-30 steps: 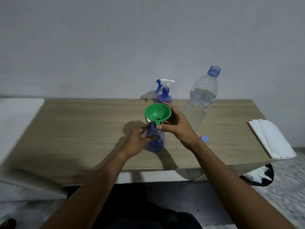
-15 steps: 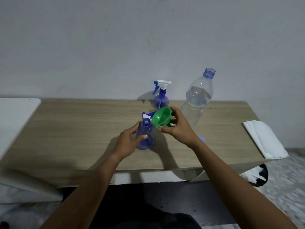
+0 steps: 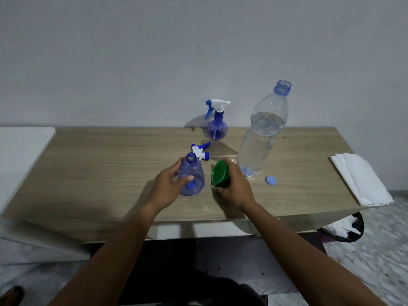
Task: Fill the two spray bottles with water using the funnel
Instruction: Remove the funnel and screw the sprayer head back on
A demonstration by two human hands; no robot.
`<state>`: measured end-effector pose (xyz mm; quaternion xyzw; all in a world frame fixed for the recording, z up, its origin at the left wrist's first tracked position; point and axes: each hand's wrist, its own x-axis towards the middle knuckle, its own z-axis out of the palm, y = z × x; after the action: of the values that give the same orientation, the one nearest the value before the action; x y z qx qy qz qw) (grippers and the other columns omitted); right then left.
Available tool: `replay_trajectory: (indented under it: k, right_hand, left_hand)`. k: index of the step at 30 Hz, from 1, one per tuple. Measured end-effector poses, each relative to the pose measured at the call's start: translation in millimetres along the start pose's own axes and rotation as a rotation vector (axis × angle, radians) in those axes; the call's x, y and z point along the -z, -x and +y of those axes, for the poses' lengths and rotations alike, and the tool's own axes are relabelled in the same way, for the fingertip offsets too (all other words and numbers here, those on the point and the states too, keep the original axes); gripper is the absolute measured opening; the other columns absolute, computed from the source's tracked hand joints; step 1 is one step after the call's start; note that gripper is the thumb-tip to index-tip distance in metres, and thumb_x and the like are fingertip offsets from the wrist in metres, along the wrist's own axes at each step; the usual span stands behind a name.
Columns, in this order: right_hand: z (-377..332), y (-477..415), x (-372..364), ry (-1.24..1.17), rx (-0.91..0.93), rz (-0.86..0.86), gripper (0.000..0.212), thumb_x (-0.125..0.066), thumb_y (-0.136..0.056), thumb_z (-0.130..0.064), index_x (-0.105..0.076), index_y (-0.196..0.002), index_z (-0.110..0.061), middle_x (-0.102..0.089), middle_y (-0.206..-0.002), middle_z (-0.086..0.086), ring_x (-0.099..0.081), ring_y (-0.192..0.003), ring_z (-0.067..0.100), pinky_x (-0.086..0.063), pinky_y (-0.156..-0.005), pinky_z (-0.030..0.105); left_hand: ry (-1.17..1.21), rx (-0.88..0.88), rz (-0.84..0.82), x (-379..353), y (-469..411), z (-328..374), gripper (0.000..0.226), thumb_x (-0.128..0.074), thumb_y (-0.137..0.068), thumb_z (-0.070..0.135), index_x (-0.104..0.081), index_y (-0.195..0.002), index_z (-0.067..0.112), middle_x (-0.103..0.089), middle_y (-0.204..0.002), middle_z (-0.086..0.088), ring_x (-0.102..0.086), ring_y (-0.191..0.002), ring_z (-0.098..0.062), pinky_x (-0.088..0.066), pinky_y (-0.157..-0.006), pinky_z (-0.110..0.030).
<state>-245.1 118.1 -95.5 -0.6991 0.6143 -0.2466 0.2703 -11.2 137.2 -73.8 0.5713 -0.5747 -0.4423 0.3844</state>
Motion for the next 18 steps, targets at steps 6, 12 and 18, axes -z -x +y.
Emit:
replay_trajectory:
  k: [6,12,18]
  right_hand:
    - [0,0,-4,-0.009,-0.001,0.044,0.099,-0.091,-0.069,-0.030,-0.032,-0.148,-0.027,-0.046,-0.149,-0.002,-0.054,-0.127,0.023,-0.052,-0.092,0.038]
    - [-1,8,-5,-0.040,0.014,0.056,0.093,-0.091,-0.069,-0.041,-0.038,-0.144,-0.027,-0.048,-0.143,0.000,-0.052,-0.125,0.021,-0.045,-0.092,0.030]
    - [-2,11,0,-0.053,0.043,0.065,0.086,-0.086,-0.076,-0.037,-0.039,-0.146,-0.024,-0.046,-0.143,0.003,-0.052,-0.125,0.019,-0.045,-0.093,0.029]
  left_hand:
    - [-0.006,0.002,0.001,0,2,5,0.058,-0.072,-0.091,0.013,-0.051,-0.142,0.031,-0.068,-0.125,0.015,-0.060,-0.119,-0.001,-0.044,-0.099,-0.014]
    - [-0.002,0.021,0.012,0,6,10,0.058,-0.071,-0.092,0.012,-0.050,-0.144,0.027,-0.067,-0.122,0.017,-0.059,-0.114,0.006,-0.042,-0.087,-0.001]
    - [-0.013,0.020,0.019,0,9,15,0.059,-0.070,-0.093,0.016,-0.048,-0.146,0.028,-0.066,-0.125,0.014,-0.057,-0.110,0.013,-0.045,-0.092,-0.003]
